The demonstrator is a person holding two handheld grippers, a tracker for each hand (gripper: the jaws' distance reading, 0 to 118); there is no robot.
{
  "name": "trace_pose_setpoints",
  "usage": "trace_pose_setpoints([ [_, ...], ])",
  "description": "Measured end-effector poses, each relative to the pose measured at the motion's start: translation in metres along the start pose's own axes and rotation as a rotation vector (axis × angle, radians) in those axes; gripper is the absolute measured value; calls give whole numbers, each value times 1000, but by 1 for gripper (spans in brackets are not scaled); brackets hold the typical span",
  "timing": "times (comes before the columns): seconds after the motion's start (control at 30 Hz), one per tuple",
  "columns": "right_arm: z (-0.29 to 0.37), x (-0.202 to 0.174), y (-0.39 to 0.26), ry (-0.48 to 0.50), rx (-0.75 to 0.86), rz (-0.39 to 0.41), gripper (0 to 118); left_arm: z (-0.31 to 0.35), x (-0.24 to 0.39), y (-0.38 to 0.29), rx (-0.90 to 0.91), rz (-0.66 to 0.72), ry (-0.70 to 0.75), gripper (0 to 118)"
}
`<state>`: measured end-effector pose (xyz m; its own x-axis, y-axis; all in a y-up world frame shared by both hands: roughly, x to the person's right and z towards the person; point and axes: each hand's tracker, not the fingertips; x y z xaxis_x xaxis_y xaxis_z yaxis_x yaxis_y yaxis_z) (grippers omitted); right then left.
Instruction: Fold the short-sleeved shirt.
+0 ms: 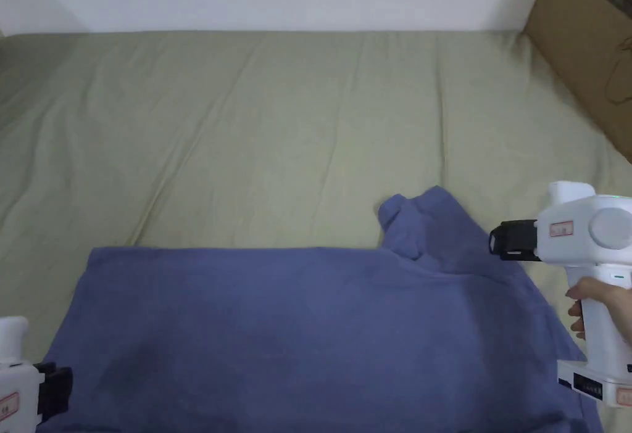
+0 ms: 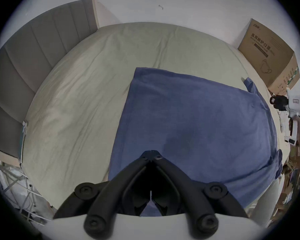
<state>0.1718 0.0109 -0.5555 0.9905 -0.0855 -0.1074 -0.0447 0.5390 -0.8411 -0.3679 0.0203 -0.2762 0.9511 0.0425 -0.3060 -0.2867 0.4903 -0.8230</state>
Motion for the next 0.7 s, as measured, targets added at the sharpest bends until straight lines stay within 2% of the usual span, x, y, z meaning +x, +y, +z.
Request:
trace_pose_setpoints([
  [0.03,-11,-1,3,17,-20,27,83,-4,0,1,-9,4,1,0],
  [0.17,-50,-7,5,-47,-124,113,82,-15,4,5,-36,-4,6,0],
  [0.27,-53,-5,3,-30,-112,82,81,-16,4,4,-48,-6,7,0],
  [0.3,-49,-4,2,-21,-101,85,71,-16,3,4,-50,-3,5,0],
  [0.33,-45,-4,3,-21,-88,87,53,-17,2,4,-52,5,0,0],
  [0.4,-37,-4,5,-46,-63,99,0,-18,-1,4,-53,19,-7,0],
  [0.53,-30,4,10,1,-58,0,0,-16,-2,4,-50,29,-1,0],
  [0.7,-19,3,11,5,-38,13,0,-15,-5,17,-38,24,0,0],
])
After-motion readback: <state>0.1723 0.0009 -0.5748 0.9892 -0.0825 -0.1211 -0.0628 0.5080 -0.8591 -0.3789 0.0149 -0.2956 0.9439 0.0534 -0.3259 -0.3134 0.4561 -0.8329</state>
